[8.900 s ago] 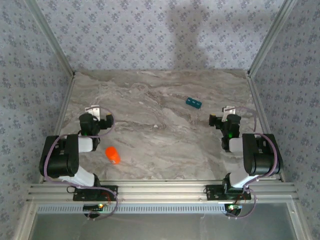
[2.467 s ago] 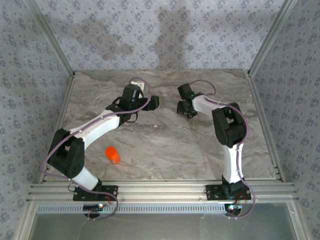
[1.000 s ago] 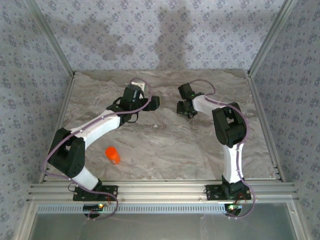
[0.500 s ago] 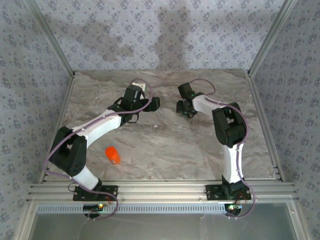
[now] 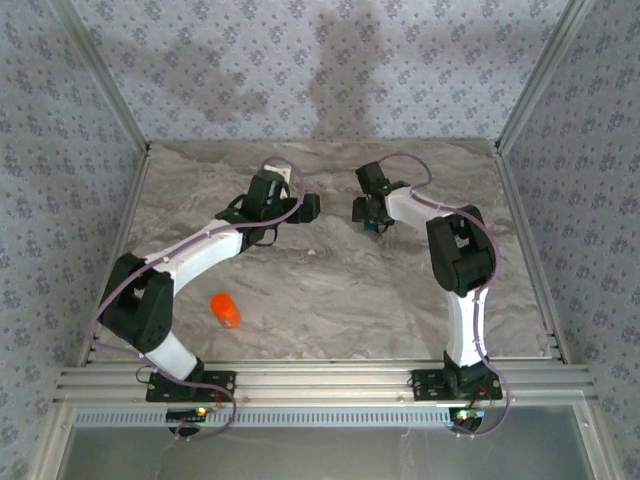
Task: Sort the pills into containers
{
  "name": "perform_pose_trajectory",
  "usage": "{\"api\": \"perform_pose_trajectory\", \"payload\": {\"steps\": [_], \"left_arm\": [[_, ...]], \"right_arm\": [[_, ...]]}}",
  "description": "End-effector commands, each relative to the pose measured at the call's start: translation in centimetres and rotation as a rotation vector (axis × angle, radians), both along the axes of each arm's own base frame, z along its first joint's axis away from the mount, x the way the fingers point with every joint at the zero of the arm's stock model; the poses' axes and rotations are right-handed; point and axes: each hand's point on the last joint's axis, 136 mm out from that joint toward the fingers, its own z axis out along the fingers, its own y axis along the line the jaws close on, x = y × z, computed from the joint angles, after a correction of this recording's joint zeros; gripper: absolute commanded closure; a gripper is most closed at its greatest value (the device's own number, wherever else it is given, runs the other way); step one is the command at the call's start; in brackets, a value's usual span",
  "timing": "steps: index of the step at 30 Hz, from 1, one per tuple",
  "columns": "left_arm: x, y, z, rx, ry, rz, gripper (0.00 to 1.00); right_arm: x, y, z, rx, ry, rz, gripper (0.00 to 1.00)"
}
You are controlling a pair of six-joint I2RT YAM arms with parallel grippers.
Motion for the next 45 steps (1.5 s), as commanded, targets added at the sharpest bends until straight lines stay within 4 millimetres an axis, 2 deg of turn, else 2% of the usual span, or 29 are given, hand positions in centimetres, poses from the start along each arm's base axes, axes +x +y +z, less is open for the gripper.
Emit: {"api": "perform_pose_trajectory", "payload": {"steps": [1,10,16,21,24,29,38,39,45], "left_arm": [[0.0,-0.6,0.7,-0.010,-0.013,-0.016,0.02],[-0.2,-0.4,0.3,-0.002,-0.005,-0.014,0.02],[-0.1,-0.4,0.2,-0.002,-0.003,-0.010,0.02],[-0.2,-0.5,0.6,-0.020,-0.004,-0.011,0.02],[-0.5,-0.5,1.3,-0.049,0.001,-0.007,0.02],[-1.1,-0.7,2.7,-0.138,0.015,0.005,0.02],[-3.0,-1.1,4.2,-0.319,0.080,0.014,0.02],[-3.2,-0.9,4.2,-0.331,0.092,0.034,0.02],[-3.8,0.6,4.8,-0.346,0.127,0.113,0.02]], "right_arm": [[0.3,0.1,0.4,-0.010,0.003,-0.003,0.35],[-0.2,-0.2,-2.4,-0.016,0.064,-0.013,0.39],[-0.4,-0.4,-2.5,-0.015,0.061,-0.013,0.53],[-0.7,-0.2,-0.6,0.007,0.024,0.006,0.70],[-0.8,0.1,1.8,0.038,-0.028,0.025,0.77],[-1.9,1.1,5.9,0.113,-0.106,0.078,0.79],[-6.6,3.4,11.3,0.217,-0.205,0.209,0.79],[-7.8,3.4,10.6,0.221,-0.184,0.222,0.79],[-11.0,4.1,11.4,0.279,-0.187,0.288,0.79]]}}
